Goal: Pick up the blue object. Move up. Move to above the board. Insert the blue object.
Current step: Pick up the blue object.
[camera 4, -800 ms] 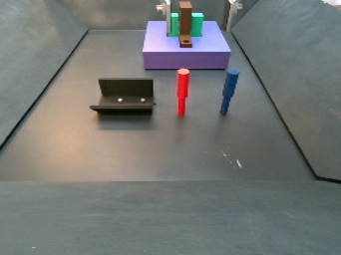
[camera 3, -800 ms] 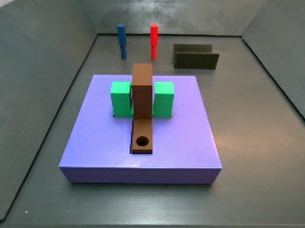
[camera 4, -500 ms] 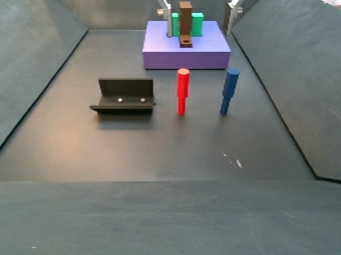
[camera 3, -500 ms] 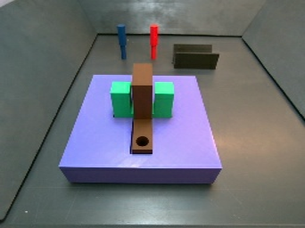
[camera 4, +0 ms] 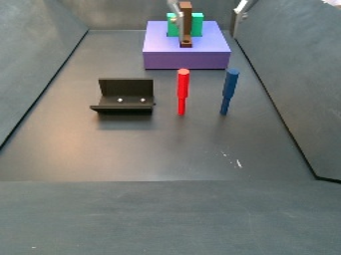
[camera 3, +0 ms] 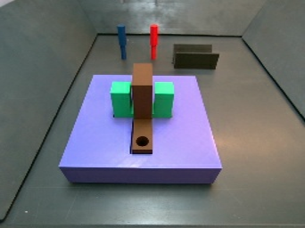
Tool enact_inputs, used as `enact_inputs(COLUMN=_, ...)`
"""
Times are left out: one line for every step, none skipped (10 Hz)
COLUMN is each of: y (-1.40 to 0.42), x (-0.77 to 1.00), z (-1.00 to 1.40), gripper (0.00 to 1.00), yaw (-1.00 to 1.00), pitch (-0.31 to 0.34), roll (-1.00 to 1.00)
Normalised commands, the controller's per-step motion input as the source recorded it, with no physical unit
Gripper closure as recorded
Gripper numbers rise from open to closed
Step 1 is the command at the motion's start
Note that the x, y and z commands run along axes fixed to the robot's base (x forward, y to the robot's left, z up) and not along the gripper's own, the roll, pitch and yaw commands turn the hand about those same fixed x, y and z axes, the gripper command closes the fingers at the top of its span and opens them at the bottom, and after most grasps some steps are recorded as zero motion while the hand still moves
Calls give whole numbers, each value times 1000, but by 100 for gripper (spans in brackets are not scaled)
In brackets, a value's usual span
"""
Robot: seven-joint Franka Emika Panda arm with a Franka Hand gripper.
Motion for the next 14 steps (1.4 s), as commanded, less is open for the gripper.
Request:
enact_inputs(y=-29, x=-577, z=-31, gripper=0, yaw=0, pitch=-9, roll=0)
enact_inputs(y=0, x=-506, z=-86, gripper=0, yaw=-97, pitch=-14, roll=0)
enact_inputs(y=91, x=-63, z=-314, gripper=0, yaw=-31, pitch=0, roll=50)
enact_inputs(y=157, x=0, z=-440, gripper=0, yaw=0, pitch=0, roll=51)
enact_inputs(y=129, x=0, z=-389, gripper=0, yaw=0, pitch=0, roll=16)
enact_inputs(y=137, x=-74, z=-374, gripper=0, yaw=-23, pitch=0, roll=39)
enact_inputs(y=143, x=-194, z=-289, gripper=0, yaw=-131, pitch=0, roll=11)
enact_inputs(y=166, x=-314, z=-226, gripper=0, yaw=-191, pitch=0, roll=0)
enact_inputs(y=180, x=-349, z=-231, gripper=0, yaw=-217, pitch=0, roll=0)
enact_inputs(y=149, x=-323, z=-269, gripper=0, yaw=-257, pitch=0, roll=0)
enact_inputs(y=89, x=-183, z=-251, gripper=0, yaw=-186, pitch=0, roll=0)
enact_inputs(y=40, x=31, z=-274, gripper=0, yaw=0, pitch=0, roll=0)
enact_inputs(y=0, x=303, z=-251, gripper=0, yaw=169, pitch=27, roll=26)
enact_inputs(y=0, x=271, z=-223, gripper=0, yaw=209, pitch=36, roll=39)
